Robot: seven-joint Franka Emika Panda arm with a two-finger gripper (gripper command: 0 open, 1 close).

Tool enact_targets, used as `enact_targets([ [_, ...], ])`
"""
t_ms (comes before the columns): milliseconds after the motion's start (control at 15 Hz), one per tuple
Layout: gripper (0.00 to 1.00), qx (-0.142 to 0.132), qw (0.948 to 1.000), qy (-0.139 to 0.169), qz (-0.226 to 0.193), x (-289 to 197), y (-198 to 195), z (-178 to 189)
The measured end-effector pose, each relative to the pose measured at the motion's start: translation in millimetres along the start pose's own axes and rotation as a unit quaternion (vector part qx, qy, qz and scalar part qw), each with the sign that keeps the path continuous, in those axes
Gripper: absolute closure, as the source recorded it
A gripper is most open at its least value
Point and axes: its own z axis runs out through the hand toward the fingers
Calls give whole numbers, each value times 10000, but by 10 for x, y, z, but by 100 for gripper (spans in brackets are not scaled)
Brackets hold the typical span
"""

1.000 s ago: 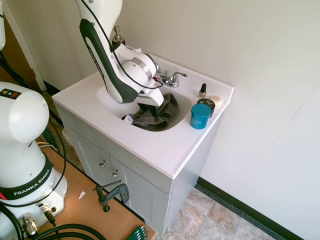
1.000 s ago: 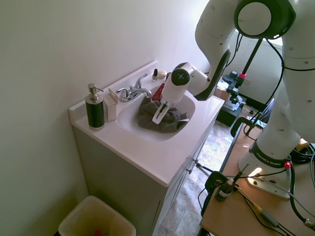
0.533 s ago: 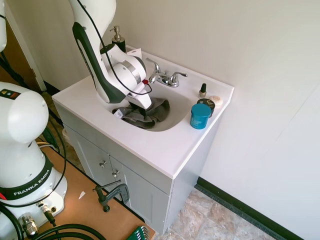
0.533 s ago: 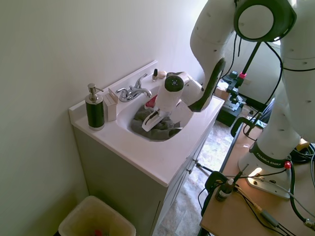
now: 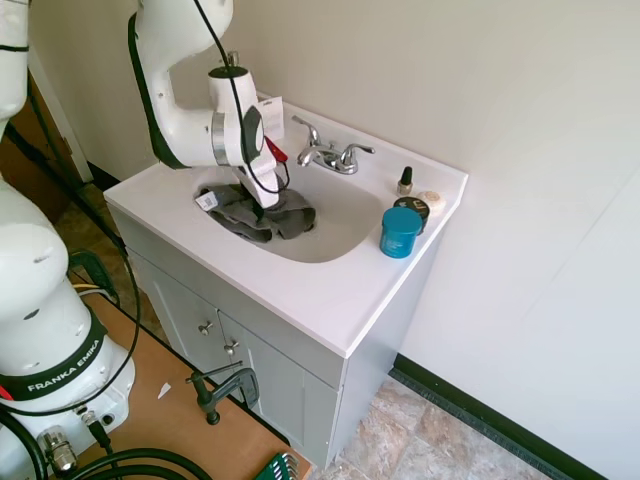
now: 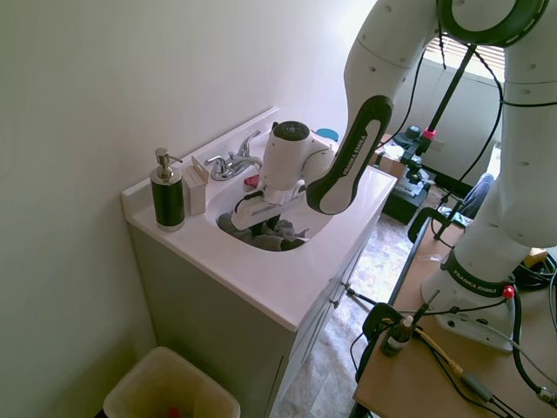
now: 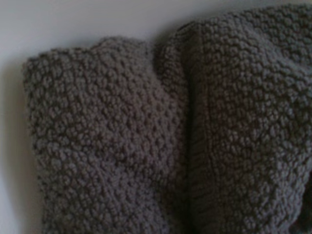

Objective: Sanitize the sink

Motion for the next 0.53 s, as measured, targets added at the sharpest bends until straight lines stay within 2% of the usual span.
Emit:
enact_targets([
  [133,100,-45,9990,-388,219,-11,-62,-90],
  [267,100,-62,9956,-831,420,24,-118,-185],
  [400,100,-56,9892,-1350,562,73,-187,-304],
  [533,100,-15,9794,-1922,620,122,-219,-435],
])
